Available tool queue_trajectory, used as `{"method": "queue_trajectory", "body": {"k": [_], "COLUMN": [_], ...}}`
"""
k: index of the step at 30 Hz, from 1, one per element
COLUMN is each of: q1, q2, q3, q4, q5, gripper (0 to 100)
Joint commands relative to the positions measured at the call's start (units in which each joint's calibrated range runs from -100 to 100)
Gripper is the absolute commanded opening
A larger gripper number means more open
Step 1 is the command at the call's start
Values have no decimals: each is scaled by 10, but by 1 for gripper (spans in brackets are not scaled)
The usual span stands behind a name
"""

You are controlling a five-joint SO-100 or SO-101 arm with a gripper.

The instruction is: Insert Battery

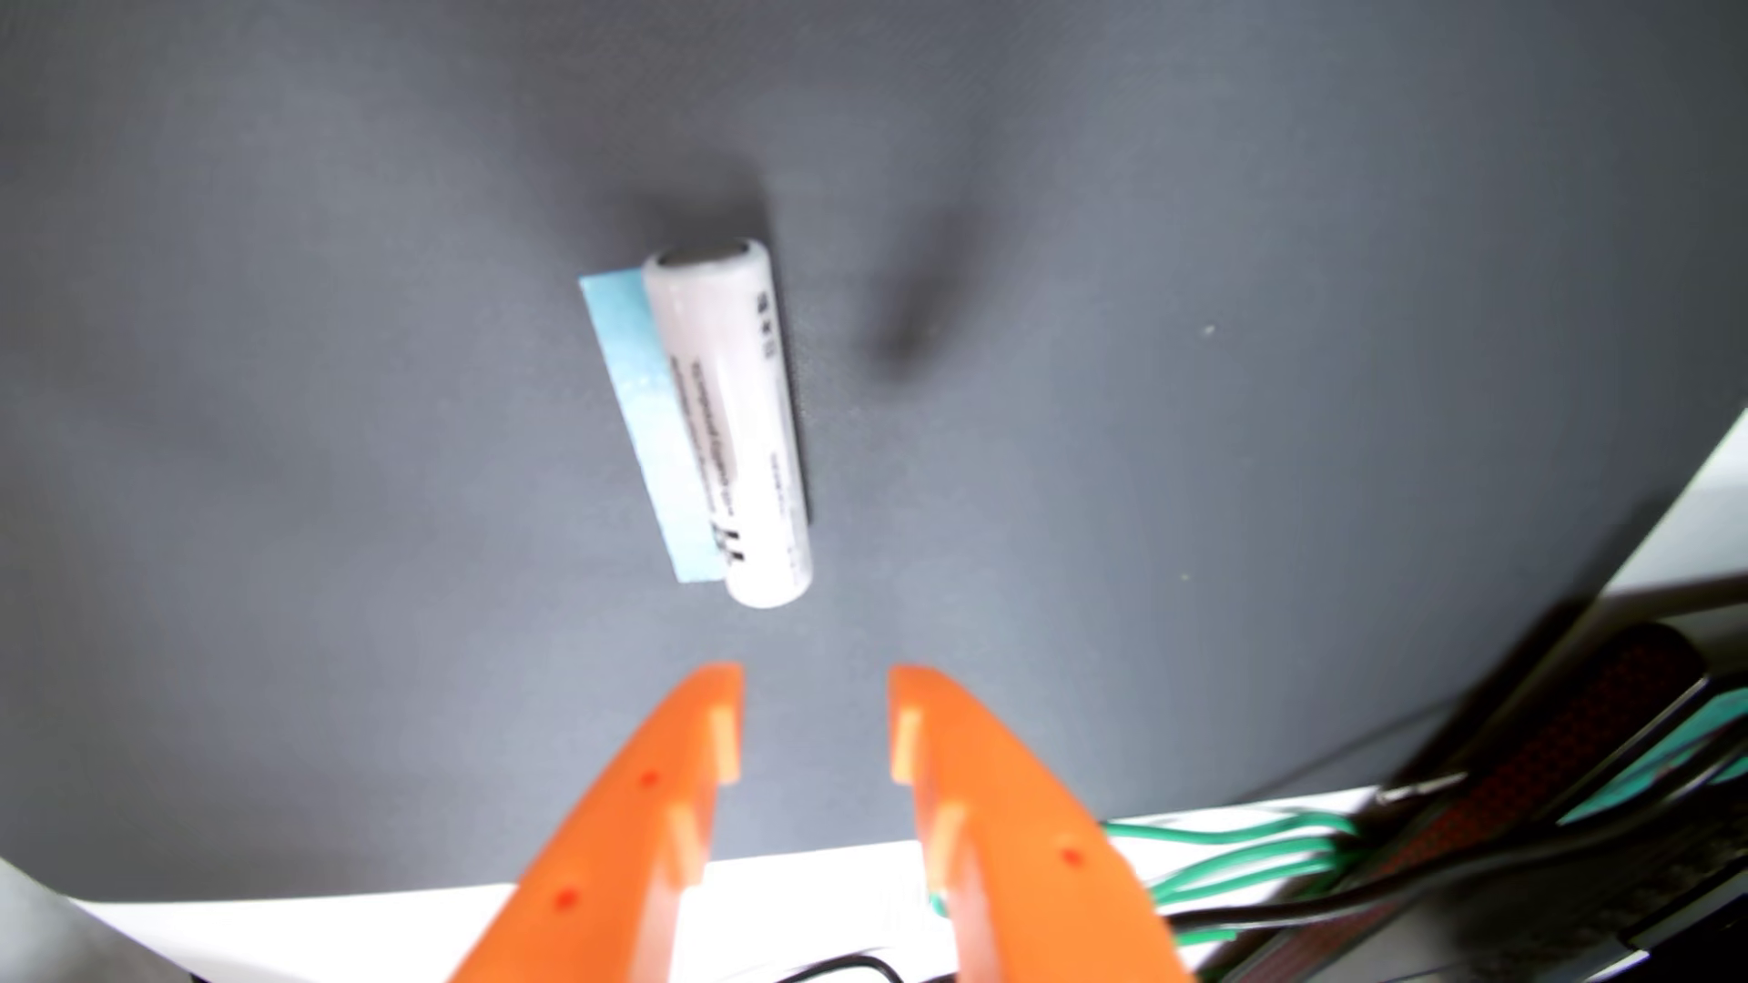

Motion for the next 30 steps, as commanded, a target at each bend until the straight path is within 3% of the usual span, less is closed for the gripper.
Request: {"method": "queue_trajectory", "body": {"k": [1,30], "q1": [0,-13], "q2": [-8,-2], "q3": [-16,16], "q4": [-2,-2], "q5": [-2,23], "gripper": [10,10]}}
